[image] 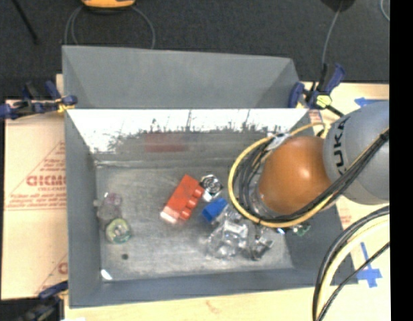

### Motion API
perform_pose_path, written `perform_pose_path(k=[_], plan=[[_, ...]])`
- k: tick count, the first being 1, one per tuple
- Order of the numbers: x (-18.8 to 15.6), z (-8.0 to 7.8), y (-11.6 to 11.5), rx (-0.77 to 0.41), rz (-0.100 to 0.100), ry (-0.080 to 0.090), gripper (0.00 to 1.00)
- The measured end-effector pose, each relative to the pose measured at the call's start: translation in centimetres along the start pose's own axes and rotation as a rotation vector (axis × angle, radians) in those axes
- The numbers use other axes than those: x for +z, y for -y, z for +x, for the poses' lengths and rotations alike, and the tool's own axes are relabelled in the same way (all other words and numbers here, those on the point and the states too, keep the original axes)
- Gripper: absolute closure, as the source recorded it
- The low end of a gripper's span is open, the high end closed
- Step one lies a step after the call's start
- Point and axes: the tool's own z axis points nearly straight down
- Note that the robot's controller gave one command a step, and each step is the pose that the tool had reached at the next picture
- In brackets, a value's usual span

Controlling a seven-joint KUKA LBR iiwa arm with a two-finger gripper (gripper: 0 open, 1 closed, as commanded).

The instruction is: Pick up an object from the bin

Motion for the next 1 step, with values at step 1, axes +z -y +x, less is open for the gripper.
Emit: perform_pose_path(k=[1], plan=[[0.03,-0.08,-0.38,-0.008,-0.008,-0.002,1.00]])
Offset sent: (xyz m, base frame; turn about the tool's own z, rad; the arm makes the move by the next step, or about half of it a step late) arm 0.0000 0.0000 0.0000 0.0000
